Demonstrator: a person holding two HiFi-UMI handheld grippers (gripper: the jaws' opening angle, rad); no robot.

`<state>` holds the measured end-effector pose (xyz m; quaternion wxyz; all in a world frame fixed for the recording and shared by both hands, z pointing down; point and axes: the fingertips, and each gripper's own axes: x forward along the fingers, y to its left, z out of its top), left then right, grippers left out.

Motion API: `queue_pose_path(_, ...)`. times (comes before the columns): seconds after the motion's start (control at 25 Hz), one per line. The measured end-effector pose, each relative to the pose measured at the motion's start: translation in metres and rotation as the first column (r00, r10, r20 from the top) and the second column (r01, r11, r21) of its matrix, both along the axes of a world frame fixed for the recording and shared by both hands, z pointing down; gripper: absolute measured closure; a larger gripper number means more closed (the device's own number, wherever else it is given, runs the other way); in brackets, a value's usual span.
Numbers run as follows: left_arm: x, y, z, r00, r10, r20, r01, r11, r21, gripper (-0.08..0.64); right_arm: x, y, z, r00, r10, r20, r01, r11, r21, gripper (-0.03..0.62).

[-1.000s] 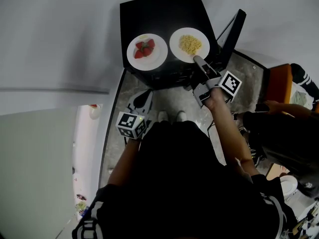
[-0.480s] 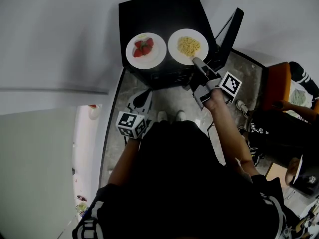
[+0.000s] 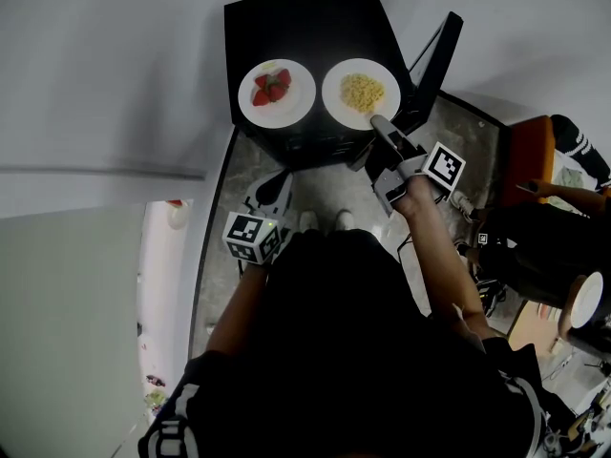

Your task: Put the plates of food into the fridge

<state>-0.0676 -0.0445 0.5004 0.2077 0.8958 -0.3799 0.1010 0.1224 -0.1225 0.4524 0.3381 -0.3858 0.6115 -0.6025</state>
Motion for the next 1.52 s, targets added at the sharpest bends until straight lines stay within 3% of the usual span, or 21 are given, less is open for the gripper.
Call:
queue_pose_path(0.76, 0.009, -0.024, 0.024, 0.999, 0.031, 0.008, -0.031, 0.999, -0.025, 0.538, -0.001, 0.013, 0.022, 0.996, -0.061, 0.057, 0.062, 0.998, -0.008, 0.549)
queue_pose_path(1.04, 0.014, 0.0, 0.001, 0.999, 0.035, 0.006, -0.035, 0.999, 0.004, 0.538, 0.003, 0.059, -0.003, 0.994, -0.087, 0.061, 0.086, 0.996, 0.024, 0.549)
queue_pose_path(1.52, 0.008, 0.001, 0.007, 0.999, 0.049, 0.01, -0.049, 0.999, -0.007, 0.538, -0.003, 0.081, 0.006, 0.991, -0.104, 0.086, 0.102, 0.994, 0.033, 0.549)
